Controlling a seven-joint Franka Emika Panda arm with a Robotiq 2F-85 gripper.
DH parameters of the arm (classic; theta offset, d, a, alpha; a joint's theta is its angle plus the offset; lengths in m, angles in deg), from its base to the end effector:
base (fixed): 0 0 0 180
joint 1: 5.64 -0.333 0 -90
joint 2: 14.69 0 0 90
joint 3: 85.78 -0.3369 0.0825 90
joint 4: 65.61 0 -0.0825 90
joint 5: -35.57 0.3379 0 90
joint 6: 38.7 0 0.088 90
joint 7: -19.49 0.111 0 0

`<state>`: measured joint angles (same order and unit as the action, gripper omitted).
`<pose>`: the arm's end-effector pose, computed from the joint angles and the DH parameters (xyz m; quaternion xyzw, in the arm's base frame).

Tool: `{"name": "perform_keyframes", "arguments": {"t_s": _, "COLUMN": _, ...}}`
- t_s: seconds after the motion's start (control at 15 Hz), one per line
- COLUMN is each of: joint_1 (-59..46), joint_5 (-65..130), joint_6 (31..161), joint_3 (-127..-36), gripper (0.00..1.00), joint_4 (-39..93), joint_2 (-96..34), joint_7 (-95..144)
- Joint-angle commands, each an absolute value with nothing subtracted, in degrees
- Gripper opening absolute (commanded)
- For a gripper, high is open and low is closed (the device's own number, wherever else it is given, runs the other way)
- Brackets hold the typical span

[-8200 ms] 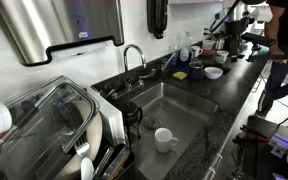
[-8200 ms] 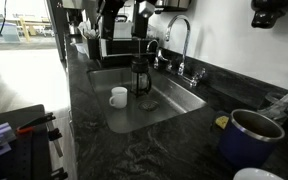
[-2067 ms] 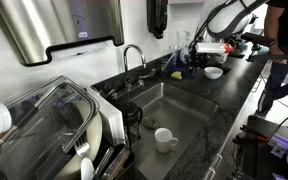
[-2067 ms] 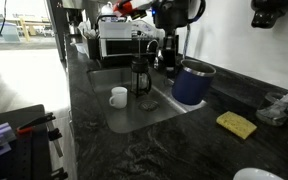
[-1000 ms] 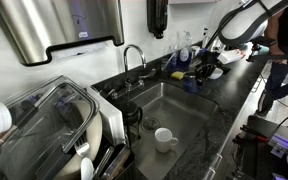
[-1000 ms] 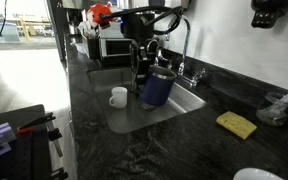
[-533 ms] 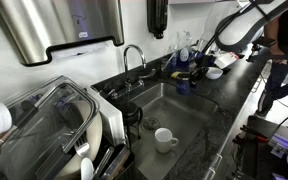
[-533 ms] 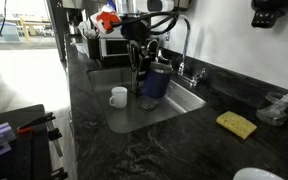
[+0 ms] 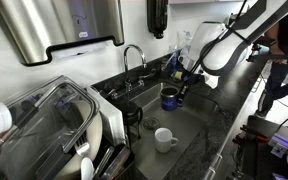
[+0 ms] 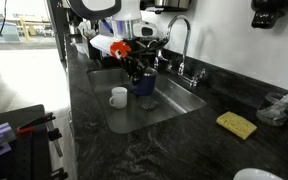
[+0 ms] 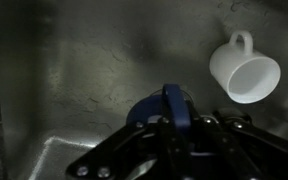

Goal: Place the blue cup in the sink

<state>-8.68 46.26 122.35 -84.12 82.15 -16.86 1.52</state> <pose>0.4430 0.0019 0.3231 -0.9911 -0.0831 -0.1010 0.0238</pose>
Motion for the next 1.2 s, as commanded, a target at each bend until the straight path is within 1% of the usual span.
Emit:
{"name": "perform_keyframes", "arguments": {"t_s": 0.0, "joint_1": -6.68, "joint_5": 47.78, "joint_6": 125.92, "joint_3": -86.11, "gripper": 0.04, "joint_4": 79.22, "joint_2": -21.47, "joint_7": -4.39}}
{"name": "perform_keyframes", "arguments": {"t_s": 0.27, "joint_1": -3.89, "joint_5": 47.83, "joint_6": 129.37, "joint_3": -88.7, "gripper": 0.04, "joint_4": 77.4, "joint_2": -25.9, "joint_7": -7.53}}
{"name": "perform_keyframes", "arguments": {"t_s": 0.87, "joint_1": 6.03, "joint_5": 43.8, "joint_6": 137.76, "joint_3": -99.57, "gripper": 0.04, "joint_4": 72.49, "joint_2": -37.75, "joint_7": -8.2}}
{"name": "perform_keyframes", "arguments": {"t_s": 1.13, "joint_1": 6.95, "joint_5": 37.5, "joint_6": 139.6, "joint_3": -99.1, "gripper": 0.04, "joint_4": 69.45, "joint_2": -42.73, "joint_7": -5.82}}
